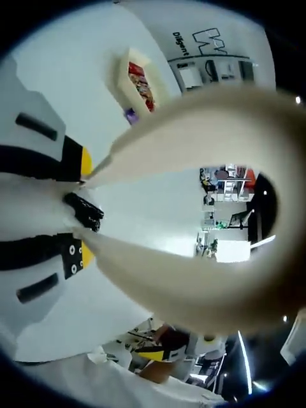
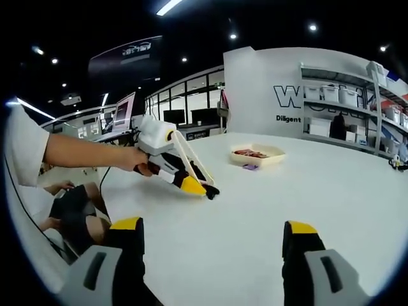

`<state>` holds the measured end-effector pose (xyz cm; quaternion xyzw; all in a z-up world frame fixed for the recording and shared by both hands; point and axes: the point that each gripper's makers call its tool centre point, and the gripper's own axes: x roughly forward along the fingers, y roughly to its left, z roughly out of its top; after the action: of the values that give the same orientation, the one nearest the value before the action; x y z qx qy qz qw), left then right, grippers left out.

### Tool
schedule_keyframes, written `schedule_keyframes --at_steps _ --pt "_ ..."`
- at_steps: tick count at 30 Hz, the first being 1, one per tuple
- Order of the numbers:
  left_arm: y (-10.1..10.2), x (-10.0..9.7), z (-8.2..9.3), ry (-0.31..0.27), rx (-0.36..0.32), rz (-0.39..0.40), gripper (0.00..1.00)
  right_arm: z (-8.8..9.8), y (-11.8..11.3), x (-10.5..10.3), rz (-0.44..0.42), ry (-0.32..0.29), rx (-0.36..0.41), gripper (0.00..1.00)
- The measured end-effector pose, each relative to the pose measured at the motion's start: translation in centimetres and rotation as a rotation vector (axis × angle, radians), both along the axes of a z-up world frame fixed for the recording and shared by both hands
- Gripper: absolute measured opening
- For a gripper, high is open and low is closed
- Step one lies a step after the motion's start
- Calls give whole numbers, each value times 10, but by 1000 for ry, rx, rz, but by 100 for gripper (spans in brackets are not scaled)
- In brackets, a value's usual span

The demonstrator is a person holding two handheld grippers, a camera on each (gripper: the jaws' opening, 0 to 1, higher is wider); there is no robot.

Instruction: Place the target food into the container with the food tongs after gripping and lifting it, then release it inside without dropping or visibly crushing the food.

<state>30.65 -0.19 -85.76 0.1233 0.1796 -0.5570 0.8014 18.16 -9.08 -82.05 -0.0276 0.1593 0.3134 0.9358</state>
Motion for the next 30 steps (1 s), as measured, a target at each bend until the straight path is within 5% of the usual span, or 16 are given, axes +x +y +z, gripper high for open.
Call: schedule_keyframes --at_steps 16,22,30 --pt "-8 -6 -7 118 -5 4 30 -5 -6 -2 -8 9 -6 87" --pt "-13 -6 -6 76 2 -30 28 -7 -10 -2 -15 13 -14 86" --pt "-16 -7 -5 93 2 -32 18 -6 -11 -3 -15 11 -17 86"
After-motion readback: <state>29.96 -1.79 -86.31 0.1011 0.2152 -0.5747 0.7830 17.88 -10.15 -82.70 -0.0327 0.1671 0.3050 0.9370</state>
